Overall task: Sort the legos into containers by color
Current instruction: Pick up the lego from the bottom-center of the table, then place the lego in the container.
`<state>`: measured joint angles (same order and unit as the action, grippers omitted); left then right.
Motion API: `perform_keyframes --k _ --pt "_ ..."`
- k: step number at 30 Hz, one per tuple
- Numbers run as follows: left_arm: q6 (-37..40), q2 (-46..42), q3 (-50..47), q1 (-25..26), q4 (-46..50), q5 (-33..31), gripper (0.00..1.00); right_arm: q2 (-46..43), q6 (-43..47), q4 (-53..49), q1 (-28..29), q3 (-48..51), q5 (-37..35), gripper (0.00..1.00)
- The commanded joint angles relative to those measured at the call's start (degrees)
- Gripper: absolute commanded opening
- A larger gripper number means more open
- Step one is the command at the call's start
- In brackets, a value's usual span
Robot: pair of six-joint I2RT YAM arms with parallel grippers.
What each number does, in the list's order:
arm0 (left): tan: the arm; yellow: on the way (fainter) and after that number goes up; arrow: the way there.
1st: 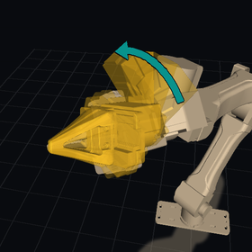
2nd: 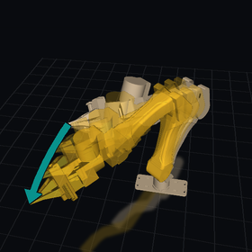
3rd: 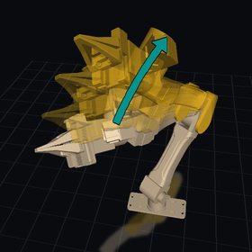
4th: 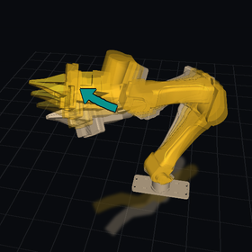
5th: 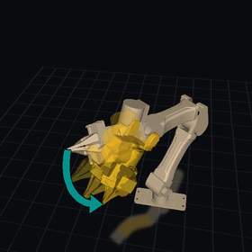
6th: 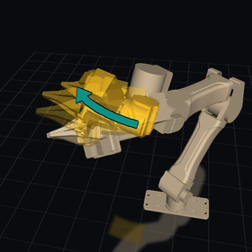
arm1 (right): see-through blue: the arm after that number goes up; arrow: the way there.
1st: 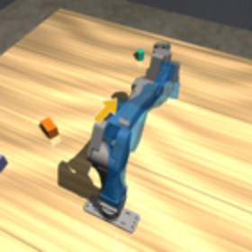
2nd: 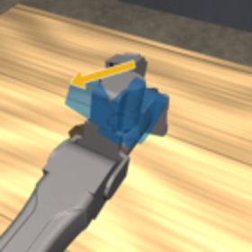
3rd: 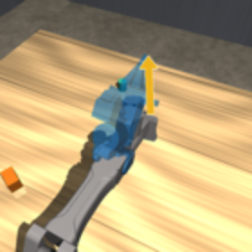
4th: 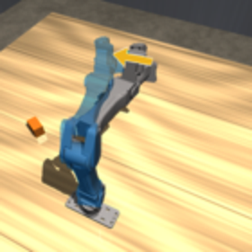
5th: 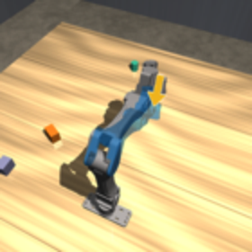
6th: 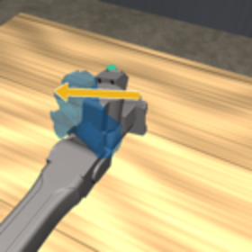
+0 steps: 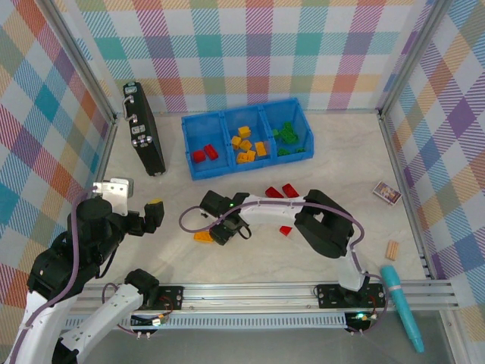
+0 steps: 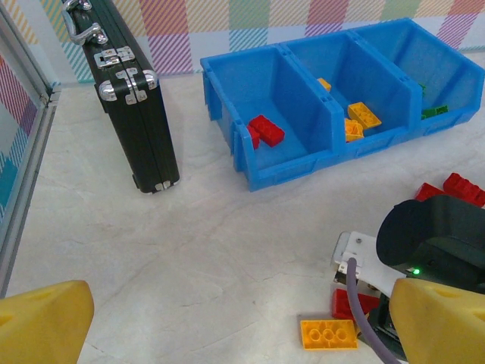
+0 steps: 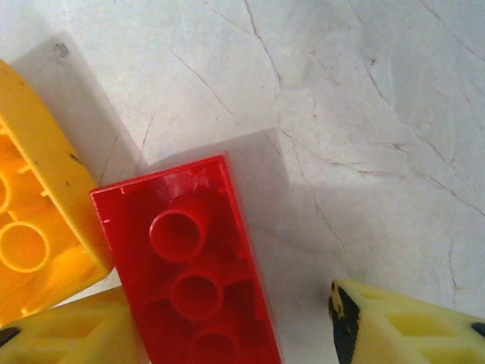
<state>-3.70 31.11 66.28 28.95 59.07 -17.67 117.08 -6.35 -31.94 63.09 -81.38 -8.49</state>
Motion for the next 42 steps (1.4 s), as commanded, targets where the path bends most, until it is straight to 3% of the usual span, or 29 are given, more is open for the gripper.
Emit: perform_keyframes --k 1,8,16,21,26,29,36,42 --pt "-1.0 0.1 1.0 -0.5 0.5 -1.0 1.0 1.4 1.7 -0.3 0.4 -1.6 0.6 0.53" --pt "-1.0 0.6 0.5 -0.5 -0.3 -1.0 1.0 1.5 2.4 -1.2 0.0 -1.9 -0.6 0.31" --pt "-0.1 1.0 0.1 -0.5 -1.3 -1.4 1.0 -3.8 5.4 -3.7 -6.8 -6.9 -3.8 0.28" --pt "0.8 1.2 -0.6 -0.5 -1.6 -2.0 1.0 -4.1 10.1 -1.2 -11.8 -15.3 -4.0 0.29" --pt "-0.7 4.7 0.1 -0.5 1.7 -7.0 1.0 2.5 13.9 -0.6 -16.1 -29.7 -0.7 0.29" --pt "-1.6 6.0 -0.8 -0.5 1.9 -5.1 1.0 8.6 17.5 -1.4 -17.2 -39.0 -1.5 0.28" --pt "-2.4 5.4 -2.7 -0.5 1.1 -5.2 1.0 20.2 23.8 0.7 -20.2 -54.4 4.0 0.28" --pt "-4.3 6.2 -3.4 -0.5 3.2 -4.7 1.0 26.6 26.7 1.1 -20.7 -61.2 5.4 0.29"
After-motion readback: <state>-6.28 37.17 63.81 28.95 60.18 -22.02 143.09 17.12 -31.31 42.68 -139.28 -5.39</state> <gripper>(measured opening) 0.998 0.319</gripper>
